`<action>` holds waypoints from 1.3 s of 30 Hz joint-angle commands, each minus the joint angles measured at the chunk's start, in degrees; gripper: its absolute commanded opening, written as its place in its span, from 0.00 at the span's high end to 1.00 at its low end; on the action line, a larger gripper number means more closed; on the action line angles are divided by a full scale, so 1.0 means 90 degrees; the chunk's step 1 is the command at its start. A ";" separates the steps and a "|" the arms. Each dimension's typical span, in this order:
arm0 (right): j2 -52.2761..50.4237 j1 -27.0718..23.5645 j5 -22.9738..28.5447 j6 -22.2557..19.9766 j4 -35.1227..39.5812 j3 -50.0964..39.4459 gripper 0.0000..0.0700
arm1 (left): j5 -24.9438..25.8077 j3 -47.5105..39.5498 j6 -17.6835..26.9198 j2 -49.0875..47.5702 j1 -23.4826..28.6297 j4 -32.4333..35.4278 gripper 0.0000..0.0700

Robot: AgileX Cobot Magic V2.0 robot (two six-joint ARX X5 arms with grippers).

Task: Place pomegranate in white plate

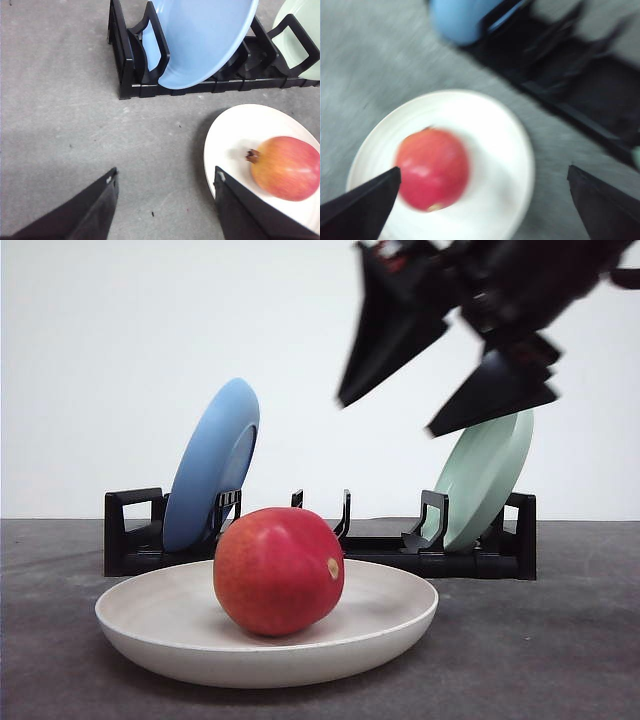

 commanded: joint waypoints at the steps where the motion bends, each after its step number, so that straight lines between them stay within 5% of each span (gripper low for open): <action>1: -0.0136 -0.0102 -0.0027 0.0136 0.0049 -0.0136 0.05 | 0.0039 0.0036 -0.0010 0.0034 0.0000 0.0073 0.49; 13: -0.1468 -0.1252 -0.0022 0.0573 -0.0108 -0.1407 0.07 | 0.0039 0.0036 -0.0032 0.0034 0.0000 0.0066 0.49; 22: -0.1637 -0.1428 0.0049 0.0209 -0.0177 -0.1571 0.07 | 0.0039 0.0036 -0.0034 0.0020 0.0000 0.0032 0.49; 23: -0.1640 -0.1426 0.0023 0.0212 -0.0184 -0.1571 0.17 | 0.0039 0.0038 -0.0040 0.0011 0.0000 -0.0004 0.54; 24: -0.1641 -0.1424 0.0020 0.0210 -0.0186 -0.1571 0.38 | 0.0039 0.0039 -0.0035 -0.0001 0.0000 -0.0032 0.70; 25: -0.1639 -0.1421 0.0041 0.0201 -0.0185 -0.1571 0.70 | 0.0039 0.0039 -0.0017 -0.0017 0.0000 -0.0053 0.96; 26: -0.1631 -0.1422 0.0057 0.0126 -0.0183 -0.1571 0.91 | 0.0039 0.0039 -0.0027 -0.0019 0.0000 -0.0041 0.96; 27: -0.1627 -0.1423 0.0067 0.0076 -0.0156 -0.1571 0.98 | 0.0039 0.0039 -0.0031 -0.0019 0.0000 -0.0041 0.98; 39: -0.1634 -0.1423 0.0049 0.0044 0.0063 -0.1571 0.95 | 0.0039 0.0039 -0.0025 -0.0034 0.0000 -0.0221 1.00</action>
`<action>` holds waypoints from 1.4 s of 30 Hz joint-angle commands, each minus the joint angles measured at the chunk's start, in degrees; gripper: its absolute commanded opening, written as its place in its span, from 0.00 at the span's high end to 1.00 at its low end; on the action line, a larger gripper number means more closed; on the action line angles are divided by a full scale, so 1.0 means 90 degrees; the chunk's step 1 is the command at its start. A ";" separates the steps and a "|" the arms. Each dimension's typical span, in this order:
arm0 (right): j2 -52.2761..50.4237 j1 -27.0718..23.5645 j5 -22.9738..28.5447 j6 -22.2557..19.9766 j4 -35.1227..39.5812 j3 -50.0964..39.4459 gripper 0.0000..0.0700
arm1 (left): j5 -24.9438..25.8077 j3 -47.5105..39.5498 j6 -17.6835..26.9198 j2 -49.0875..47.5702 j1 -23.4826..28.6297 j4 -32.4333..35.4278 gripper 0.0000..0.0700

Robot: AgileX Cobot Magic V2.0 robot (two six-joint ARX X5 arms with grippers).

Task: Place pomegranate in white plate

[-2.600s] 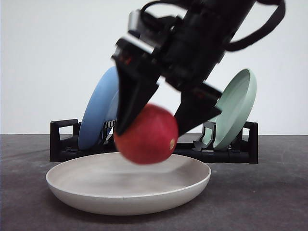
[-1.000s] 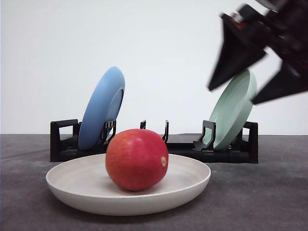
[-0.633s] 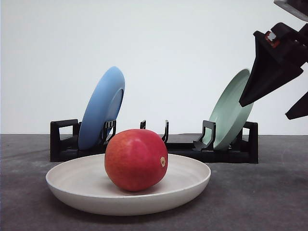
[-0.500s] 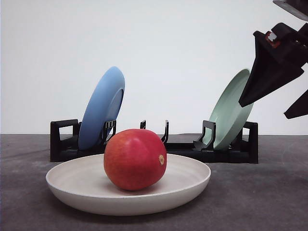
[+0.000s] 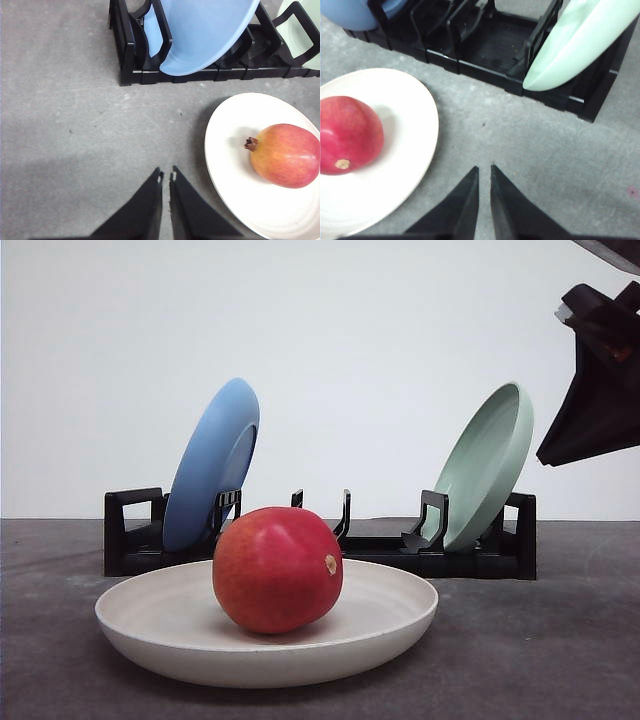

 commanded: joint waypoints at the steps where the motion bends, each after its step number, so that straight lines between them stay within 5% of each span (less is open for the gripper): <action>1: 0.0027 0.0029 0.0002 -0.0051 0.0068 0.0002 0.95 | 0.0039 0.0039 0.0007 0.0017 -0.0002 0.0083 1.00; 10: 0.0027 0.0029 0.0000 -0.0051 0.0068 0.0002 0.95 | 0.0032 -0.0052 0.0248 -0.0246 0.0098 0.0188 1.00; 24: 0.0027 0.0029 0.0000 -0.0051 0.0068 0.0002 0.95 | -0.0149 -0.2261 0.0610 -0.2544 0.1026 0.2253 1.00; 33: 0.0027 0.0029 0.0002 -0.0051 0.0068 0.0002 0.95 | -0.1173 -0.3038 0.0626 -0.3764 0.1166 0.2238 1.00; 42: 0.0027 0.0030 0.0001 -0.0051 0.0068 0.0002 0.95 | -0.1247 -0.3283 0.0902 -0.3937 0.1168 0.2259 1.00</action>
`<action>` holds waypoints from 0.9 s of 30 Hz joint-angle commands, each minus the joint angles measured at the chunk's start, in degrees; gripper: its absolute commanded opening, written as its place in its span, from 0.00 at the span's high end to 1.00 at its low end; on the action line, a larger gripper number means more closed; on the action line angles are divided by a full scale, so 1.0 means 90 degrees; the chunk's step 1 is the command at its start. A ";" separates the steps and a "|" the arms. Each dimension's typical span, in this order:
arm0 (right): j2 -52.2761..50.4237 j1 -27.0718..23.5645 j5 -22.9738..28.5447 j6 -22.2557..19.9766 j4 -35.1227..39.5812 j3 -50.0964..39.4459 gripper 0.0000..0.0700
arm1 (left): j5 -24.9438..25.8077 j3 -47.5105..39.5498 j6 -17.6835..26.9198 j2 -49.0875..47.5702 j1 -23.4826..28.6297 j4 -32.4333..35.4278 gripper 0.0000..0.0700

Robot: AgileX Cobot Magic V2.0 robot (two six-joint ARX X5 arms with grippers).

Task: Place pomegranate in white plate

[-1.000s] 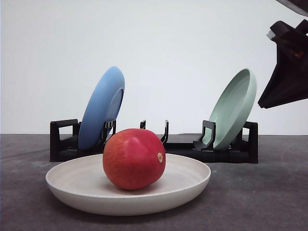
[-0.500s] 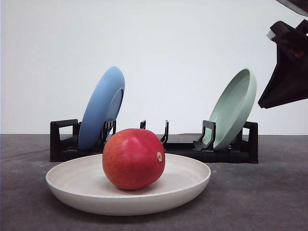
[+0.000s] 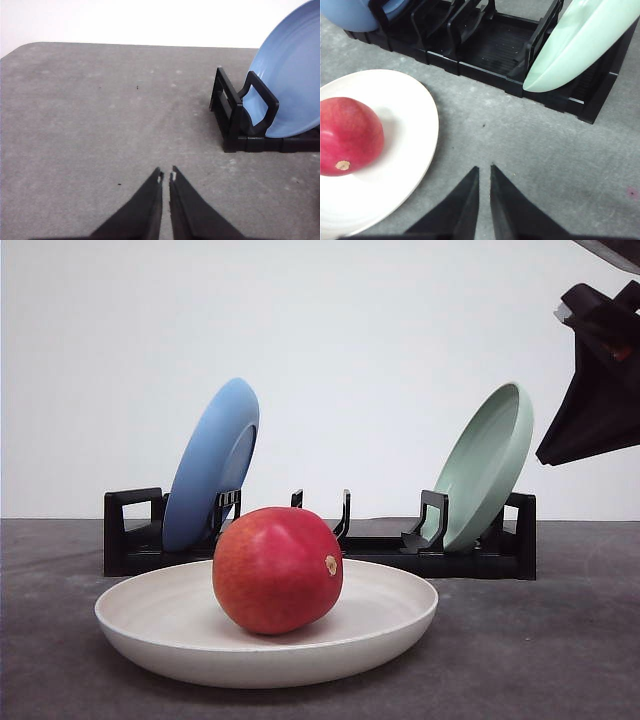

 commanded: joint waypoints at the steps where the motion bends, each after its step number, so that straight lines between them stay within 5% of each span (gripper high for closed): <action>1: 0.0027 0.0031 -0.0002 -0.0051 0.0068 0.0002 0.95 | -0.0022 -0.0082 0.0127 -0.0005 0.0015 0.0073 1.00; 10: 0.0027 0.0031 -0.0005 -0.0051 0.0068 0.0002 0.95 | -0.0025 -0.0566 0.0124 -0.0007 0.0014 0.0825 1.00; 27: 0.0027 0.0029 -0.0005 -0.0051 0.0068 0.0002 0.95 | -0.0023 -0.0570 0.0098 -0.0005 0.0012 0.0882 1.00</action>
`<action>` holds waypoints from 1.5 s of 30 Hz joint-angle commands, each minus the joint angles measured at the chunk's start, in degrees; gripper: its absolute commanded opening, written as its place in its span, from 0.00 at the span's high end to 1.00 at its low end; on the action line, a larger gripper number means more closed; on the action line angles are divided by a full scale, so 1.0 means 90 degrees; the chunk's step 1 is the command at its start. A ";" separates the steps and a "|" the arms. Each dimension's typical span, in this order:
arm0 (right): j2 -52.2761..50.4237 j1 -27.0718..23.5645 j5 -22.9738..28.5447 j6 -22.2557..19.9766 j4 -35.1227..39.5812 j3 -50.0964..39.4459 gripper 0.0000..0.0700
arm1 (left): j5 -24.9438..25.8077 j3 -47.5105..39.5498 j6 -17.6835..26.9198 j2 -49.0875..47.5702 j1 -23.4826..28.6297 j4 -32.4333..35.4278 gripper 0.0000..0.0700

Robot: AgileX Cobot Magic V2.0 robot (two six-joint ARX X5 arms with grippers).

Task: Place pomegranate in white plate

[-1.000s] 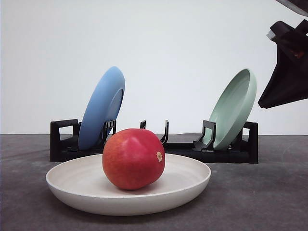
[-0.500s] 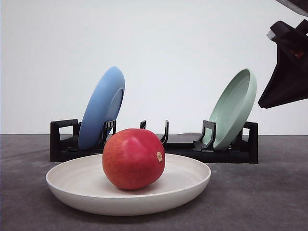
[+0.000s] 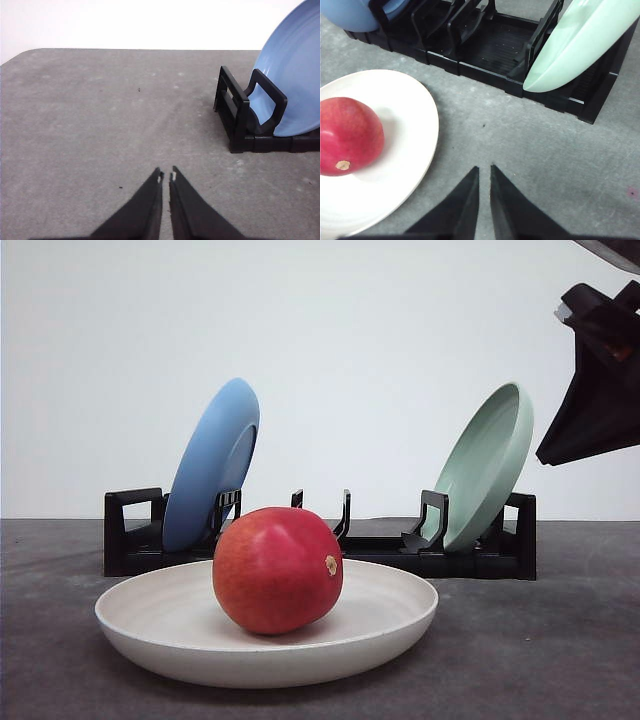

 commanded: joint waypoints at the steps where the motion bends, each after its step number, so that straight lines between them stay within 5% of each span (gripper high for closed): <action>1: 0.0027 0.0029 -0.0002 -0.0049 0.0066 0.0002 0.95 | -0.0005 -0.0061 0.0044 -0.0012 0.0012 0.0095 1.00; 13: 0.0027 0.0029 0.0045 -0.0073 0.0066 0.0002 0.95 | -0.0005 -0.0061 0.0044 -0.0012 0.0012 0.0095 1.00; 19: -0.0052 -0.0136 0.4087 -0.0428 0.0060 0.0002 0.95 | -0.0005 -0.0061 0.0044 -0.0012 0.0012 0.0095 1.00; 21: -0.0203 -0.0137 0.4985 -0.0427 0.0077 0.0002 0.95 | -0.0005 -0.0061 0.0044 -0.0012 0.0012 0.0095 1.00; 29: -0.0781 -0.0169 0.6552 -0.0450 0.0116 0.0002 0.95 | -0.0005 -0.0061 0.0044 -0.0012 0.0012 0.0095 1.00; 32: -0.1061 -0.0433 0.5910 -0.0081 0.0095 -0.0009 0.95 | -0.0005 -0.0061 0.0044 -0.0012 0.0012 0.0095 1.00; 38: -0.1761 -0.1508 0.2558 -0.0717 0.0036 -0.0209 0.95 | -0.0005 -0.0061 0.0044 -0.0012 0.0012 0.0095 1.00; 41: -0.2217 -0.1943 0.2011 -0.0879 0.0057 -0.0495 0.95 | -0.0005 -0.0061 0.0044 -0.0012 0.0012 0.0095 1.00; 45: -0.2985 -0.2352 0.1981 -0.0885 0.0163 -0.1103 0.95 | -0.0005 -0.0061 0.0044 -0.0012 0.0012 0.0095 1.00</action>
